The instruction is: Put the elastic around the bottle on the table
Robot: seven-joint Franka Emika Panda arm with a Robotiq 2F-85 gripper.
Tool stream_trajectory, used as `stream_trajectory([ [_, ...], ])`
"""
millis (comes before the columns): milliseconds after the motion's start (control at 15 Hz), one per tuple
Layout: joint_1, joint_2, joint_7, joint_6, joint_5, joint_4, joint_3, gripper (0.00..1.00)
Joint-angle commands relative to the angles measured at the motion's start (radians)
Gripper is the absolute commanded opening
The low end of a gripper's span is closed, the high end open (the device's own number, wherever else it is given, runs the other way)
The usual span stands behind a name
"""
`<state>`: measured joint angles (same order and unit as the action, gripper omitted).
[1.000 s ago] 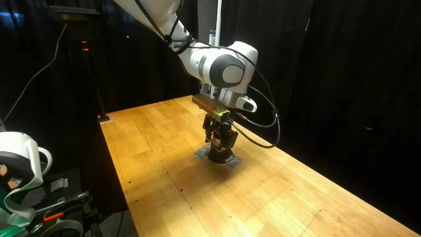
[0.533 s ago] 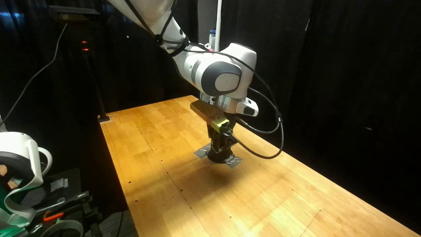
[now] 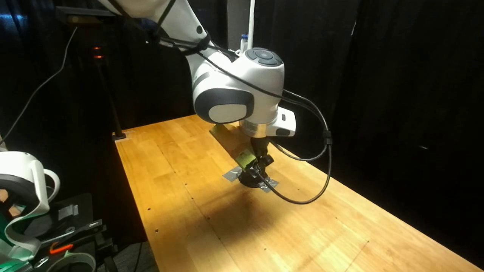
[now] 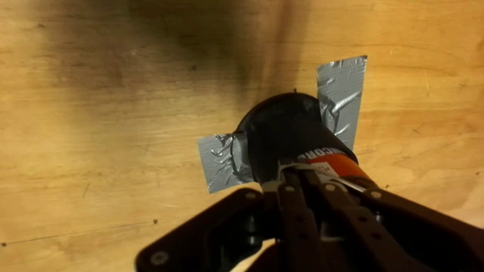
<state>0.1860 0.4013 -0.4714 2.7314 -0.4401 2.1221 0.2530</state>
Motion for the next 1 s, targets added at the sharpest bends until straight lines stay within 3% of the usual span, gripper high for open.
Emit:
stream_trajectory([
  [0, 0.216, -0.063, -0.273, 0.123, -0.213, 0.106, 0.243, 0.07],
  [200, 0.406, -0.046, -0.499, 0.136, -0.379, 0.115, 0.445, 0.07],
  [467, 0.598, -0.028, -0.797, 0.122, -0.607, 0.132, 0.610, 0.09],
  [733, 0.714, -0.027, -1.024, 0.073, -0.763, 0.164, 0.676, 0.07],
  [867, 0.725, -0.051, -1.014, 0.023, -0.737, 0.197, 0.659, 0.09],
  [933, 0.719, -0.068, -0.967, 0.001, -0.697, 0.216, 0.641, 0.33],
])
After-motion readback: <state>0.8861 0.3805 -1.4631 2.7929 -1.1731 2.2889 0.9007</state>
